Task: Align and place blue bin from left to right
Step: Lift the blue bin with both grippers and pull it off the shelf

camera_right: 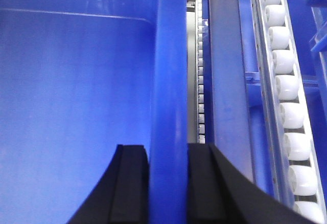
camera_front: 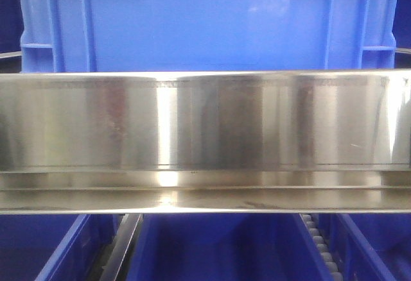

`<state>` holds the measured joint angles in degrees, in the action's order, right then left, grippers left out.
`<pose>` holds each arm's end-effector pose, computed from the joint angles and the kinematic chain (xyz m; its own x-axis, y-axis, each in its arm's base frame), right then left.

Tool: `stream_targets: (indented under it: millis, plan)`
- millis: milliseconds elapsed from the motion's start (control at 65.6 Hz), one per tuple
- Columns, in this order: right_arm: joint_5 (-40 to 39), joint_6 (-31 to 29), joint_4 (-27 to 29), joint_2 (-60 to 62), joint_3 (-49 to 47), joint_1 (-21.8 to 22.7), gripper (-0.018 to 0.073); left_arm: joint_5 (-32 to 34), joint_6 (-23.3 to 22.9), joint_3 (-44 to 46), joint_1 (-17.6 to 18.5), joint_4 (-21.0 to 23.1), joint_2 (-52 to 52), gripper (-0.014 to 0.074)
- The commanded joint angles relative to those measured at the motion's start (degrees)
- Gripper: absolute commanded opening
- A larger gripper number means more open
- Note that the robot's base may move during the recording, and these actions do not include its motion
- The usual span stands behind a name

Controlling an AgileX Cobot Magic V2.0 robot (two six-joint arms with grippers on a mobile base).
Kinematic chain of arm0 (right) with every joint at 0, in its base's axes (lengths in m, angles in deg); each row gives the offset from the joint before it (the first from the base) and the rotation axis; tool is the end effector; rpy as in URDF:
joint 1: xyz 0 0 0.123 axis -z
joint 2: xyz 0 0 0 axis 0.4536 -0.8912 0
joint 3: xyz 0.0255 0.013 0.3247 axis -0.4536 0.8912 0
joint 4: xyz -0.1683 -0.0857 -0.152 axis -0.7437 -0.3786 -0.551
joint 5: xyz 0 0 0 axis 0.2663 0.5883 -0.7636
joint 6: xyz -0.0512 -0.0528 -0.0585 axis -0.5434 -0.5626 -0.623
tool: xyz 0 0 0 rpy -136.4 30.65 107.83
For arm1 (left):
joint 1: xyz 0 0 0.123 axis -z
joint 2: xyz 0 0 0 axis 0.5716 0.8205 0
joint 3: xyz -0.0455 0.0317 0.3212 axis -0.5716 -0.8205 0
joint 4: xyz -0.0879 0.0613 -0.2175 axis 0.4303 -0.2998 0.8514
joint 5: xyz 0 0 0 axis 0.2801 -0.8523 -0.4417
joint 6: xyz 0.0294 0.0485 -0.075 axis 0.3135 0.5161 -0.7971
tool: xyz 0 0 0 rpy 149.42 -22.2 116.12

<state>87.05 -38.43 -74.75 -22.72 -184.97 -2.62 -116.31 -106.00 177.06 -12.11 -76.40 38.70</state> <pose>0.3815 0.2015 0.4223 -0.7836 -0.2089 -0.5850 -0.2621 0.9650 0.0065 0.4134 -0.1420 0.4283 -0.7601 0.0044 -0.6498 -0.0366 0.9981 0.0496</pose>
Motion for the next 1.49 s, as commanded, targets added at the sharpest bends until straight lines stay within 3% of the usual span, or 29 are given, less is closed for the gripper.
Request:
stream_targets:
  millis: [0, 290, 579, 671, 869, 960, 1067, 1143, 1234, 1372, 1478]
  plan:
    - [-0.92, 0.65, -0.02, 1.86, -0.04, -0.16, -0.0069, 0.65, -0.72, 0.39, -0.06, 1.09, -1.19, -0.0111]
    - [-0.92, 4.77, -4.38, 7.93, -0.04, -1.42, -0.007, 0.65, -1.63, 0.39, 1.58, 0.75, -6.93, -0.0111]
    - [-0.92, 7.13, -4.64, 13.66, -0.04, -4.65, -0.007, 0.65, -3.25, 0.21, 4.25, 0.11, -13.17, -0.0111]
    - [-0.92, 8.34, -6.28, 15.4, 0.9, -6.36, -0.007, 0.65, -5.91, -1.86, 5.96, -0.83, -15.47, -0.0111]
    - [-0.92, 13.12, -11.23, 23.31, 11.67, -10.95, -0.007, 0.65, -14.01, -13.12, 12.47, -10.61, -22.87, -0.0111]
    - [-2.73, 16.82, -13.36, 28.33, 17.32, -13.32, -0.007, 0.65, -17.74, -19.22, 15.18, -11.39, -27.41, -0.0111]
    - [-2.86, 23.4, -19.64, 34.05, 24.04, -18.47, -0.007, 0.65, -20.91, -25.47, 18.71, -12.49, -32.83, -0.0111]
    - [-2.56, 26.74, -22.7, 37.73, 28.02, -22.39, -0.007, 0.65, -24.28, -28.79, 22.43, -15.99, -35.65, -0.0111]
    - [-0.92, 31.02, -27.24, 41.45, 32.03, -27.82, -0.007, 0.65, -27.49, -31.11, 27.17, -19.5, -38.36, -0.0111]
    - [-0.92, 34.35, -30.15, 44.08, 35.23, -33.83, -0.007, 0.65, -29.13, -32.33, 32.67, -20.91, -40.37, -0.0111]
    - [-0.92, 36.13, -32.07, 44.28, 35.8, -36.66, -0.007, 0.65, -30.82, -33.27, 34.77, -21.52, -40.85, -0.0111]
